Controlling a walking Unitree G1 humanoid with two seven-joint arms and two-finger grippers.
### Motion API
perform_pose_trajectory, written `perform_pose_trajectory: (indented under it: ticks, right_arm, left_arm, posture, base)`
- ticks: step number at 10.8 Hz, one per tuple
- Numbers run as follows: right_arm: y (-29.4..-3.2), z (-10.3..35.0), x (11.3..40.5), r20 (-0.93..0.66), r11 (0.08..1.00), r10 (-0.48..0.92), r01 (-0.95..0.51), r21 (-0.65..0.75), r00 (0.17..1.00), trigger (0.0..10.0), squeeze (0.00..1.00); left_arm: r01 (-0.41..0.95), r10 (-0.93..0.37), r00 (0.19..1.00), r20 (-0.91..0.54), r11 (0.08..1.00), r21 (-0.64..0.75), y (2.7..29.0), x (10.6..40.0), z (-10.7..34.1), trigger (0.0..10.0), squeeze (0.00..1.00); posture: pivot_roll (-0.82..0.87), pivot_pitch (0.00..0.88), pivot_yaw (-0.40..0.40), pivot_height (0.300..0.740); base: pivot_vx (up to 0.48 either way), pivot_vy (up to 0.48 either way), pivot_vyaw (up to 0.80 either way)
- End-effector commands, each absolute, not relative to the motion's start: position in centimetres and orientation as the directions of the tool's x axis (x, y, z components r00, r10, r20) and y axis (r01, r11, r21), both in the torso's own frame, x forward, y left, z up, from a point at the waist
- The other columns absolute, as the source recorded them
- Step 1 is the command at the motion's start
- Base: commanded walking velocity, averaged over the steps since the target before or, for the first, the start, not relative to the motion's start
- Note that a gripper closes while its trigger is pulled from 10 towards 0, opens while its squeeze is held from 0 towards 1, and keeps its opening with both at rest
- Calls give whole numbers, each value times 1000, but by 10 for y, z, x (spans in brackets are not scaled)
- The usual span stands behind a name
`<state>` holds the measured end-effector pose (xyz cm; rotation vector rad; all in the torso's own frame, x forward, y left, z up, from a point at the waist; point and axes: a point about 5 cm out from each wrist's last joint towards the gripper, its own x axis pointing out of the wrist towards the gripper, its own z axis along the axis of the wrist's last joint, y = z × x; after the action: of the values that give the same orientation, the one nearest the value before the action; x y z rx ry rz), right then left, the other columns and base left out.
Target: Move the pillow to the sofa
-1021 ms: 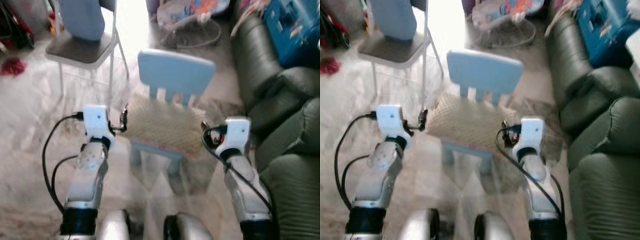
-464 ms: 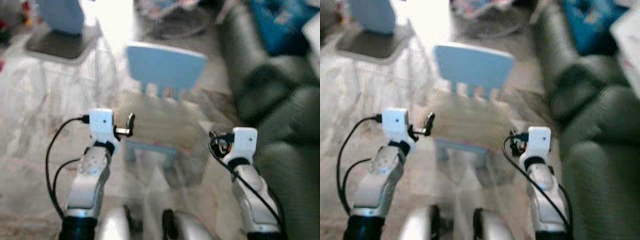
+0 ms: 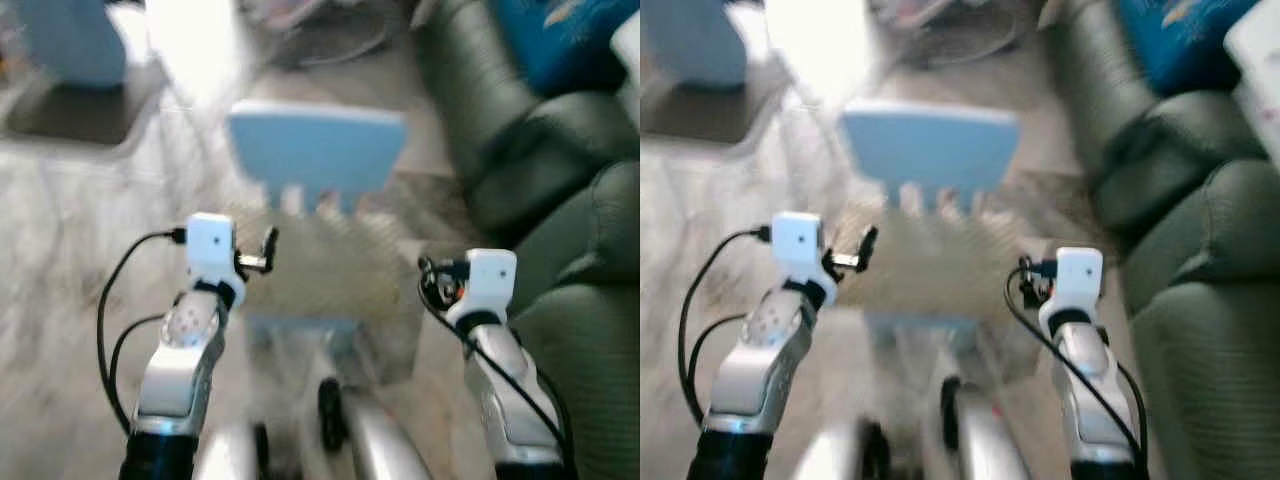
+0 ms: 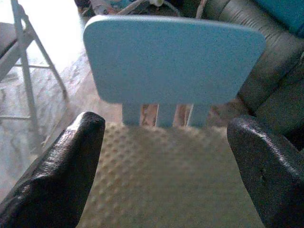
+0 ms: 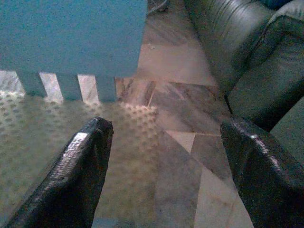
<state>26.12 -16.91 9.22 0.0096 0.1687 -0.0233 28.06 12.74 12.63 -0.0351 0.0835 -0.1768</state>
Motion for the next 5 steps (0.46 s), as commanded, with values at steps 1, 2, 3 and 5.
perform_pose_trajectory:
  ticks: [1, 2, 3, 5]
  right_arm:
    - [-164, 93, 260, -167, 1000, -11, 14, 15, 986, 10000, 0]
    - [-162, 93, 262, -167, 1000, -5, 8, 15, 986, 10000, 0]
    - [-160, 93, 263, -168, 1000, 3, -1, 15, 986, 10000, 0]
    - [-159, 94, 263, -161, 999, 28, -23, 29, 987, 10000, 0]
  left_arm:
    - [153, -157, 984, -88, 987, -52, 134, 278, 125, 10000, 0]
    - [152, -155, 983, -95, 988, -43, 133, 278, 125, 10000, 0]
    - [144, -148, 984, -102, 989, -40, 134, 278, 124, 10000, 0]
    - [57, -53, 995, -87, 998, 41, 146, 276, 123, 10000, 0]
  posture:
    - [-40, 289, -47, 740]
    - [-38, 288, -48, 740]
    - [-39, 288, -51, 740]
    - [-42, 289, -56, 740]
  base:
    - [0, 0, 0]
    - [0, 0, 0]
    - [0, 0, 0]
    - [0, 0, 0]
